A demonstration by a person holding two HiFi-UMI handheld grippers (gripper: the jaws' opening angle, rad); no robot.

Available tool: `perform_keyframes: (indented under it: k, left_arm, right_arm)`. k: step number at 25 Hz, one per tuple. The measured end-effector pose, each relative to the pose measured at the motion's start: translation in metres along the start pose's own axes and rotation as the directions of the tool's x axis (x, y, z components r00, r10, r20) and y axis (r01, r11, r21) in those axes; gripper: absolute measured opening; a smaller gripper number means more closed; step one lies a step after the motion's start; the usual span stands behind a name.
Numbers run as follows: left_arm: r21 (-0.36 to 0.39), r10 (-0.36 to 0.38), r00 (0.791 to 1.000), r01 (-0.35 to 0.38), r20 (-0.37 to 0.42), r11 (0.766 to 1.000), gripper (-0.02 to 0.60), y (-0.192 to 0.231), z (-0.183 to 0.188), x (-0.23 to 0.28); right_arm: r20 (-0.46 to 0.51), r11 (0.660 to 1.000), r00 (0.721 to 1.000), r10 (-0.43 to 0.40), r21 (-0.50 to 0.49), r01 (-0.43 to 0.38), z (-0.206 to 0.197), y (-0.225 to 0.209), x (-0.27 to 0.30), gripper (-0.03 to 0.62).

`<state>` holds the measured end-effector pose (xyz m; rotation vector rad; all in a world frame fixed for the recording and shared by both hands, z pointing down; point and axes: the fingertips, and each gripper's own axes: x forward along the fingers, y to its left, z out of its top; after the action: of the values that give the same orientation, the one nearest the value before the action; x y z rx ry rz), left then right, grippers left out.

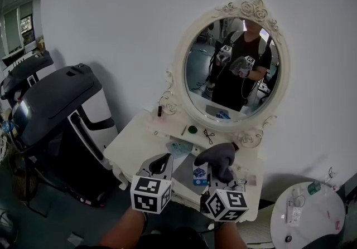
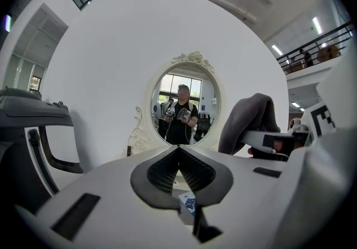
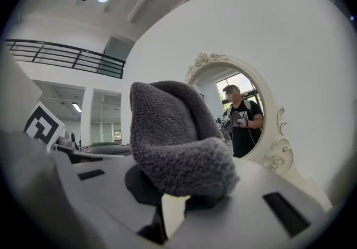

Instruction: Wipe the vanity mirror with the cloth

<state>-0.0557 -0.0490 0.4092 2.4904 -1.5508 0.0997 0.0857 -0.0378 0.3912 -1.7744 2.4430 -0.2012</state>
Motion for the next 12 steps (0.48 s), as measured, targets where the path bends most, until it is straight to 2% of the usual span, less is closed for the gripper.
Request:
perform_keyframes:
  k: [6, 12]
  left_arm:
    - [-0.009, -0.041, 0.999, 0.041, -0.035, 0.999, 0.006, 0.007, -0.012, 0.024]
    - [0.011, -0.086, 0.994, 0.087, -0.066, 0.996, 0.006, 0.006, -0.011, 0.067]
  right_arm:
    - [-0.017, 0.998, 0.998, -0.061, 0.01, 0.061, -0.007, -0.02, 0.019, 0.037]
    - [-0.022, 0.989, 0.989, -0.143, 0.045, 0.144, -0.008, -0.062, 0.042, 0.037]
